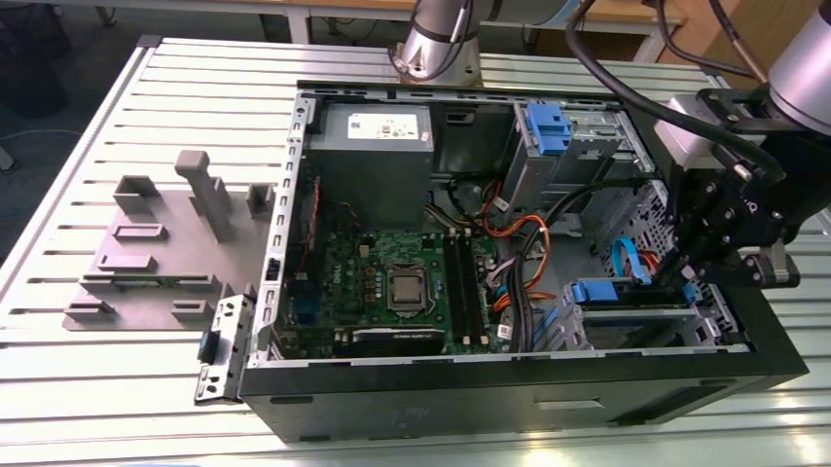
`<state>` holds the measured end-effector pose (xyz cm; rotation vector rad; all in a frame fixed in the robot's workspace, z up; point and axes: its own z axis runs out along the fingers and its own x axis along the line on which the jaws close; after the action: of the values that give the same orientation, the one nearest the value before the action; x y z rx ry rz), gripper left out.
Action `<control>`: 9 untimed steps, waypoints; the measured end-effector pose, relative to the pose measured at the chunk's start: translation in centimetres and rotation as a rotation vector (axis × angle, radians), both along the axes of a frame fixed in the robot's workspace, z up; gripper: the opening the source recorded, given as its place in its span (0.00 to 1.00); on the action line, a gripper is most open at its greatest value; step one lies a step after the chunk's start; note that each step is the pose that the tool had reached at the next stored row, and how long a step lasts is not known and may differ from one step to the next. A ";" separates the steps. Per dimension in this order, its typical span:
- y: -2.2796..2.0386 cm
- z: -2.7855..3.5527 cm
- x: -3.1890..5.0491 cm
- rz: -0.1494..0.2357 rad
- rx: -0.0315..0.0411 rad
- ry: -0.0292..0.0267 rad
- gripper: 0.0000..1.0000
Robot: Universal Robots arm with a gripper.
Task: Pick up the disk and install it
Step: 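Insert the second disk wire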
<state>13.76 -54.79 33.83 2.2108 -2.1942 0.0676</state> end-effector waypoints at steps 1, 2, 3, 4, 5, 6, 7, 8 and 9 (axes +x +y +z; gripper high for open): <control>0.00 -0.03 -0.01 0.000 -0.0008 0.0000 0.16; 0.01 -0.06 -0.01 -0.001 -0.0020 0.0000 0.16; 0.02 -0.11 -0.02 -0.002 -0.0037 0.0000 0.16; 0.03 -0.15 -0.03 -0.002 -0.0047 0.0001 0.16; 0.04 -0.20 -0.05 -0.003 -0.0051 0.0000 0.16; 0.06 -0.24 -0.06 -0.004 -0.0054 0.0000 0.16; 0.08 -0.27 -0.07 -0.004 -0.0056 0.0000 0.16; 0.12 -0.29 -0.09 -0.005 -0.0059 0.0000 0.16; 0.15 -0.31 -0.10 -0.006 -0.0062 0.0000 0.16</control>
<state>13.66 -54.64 33.52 2.2014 -2.1969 0.0741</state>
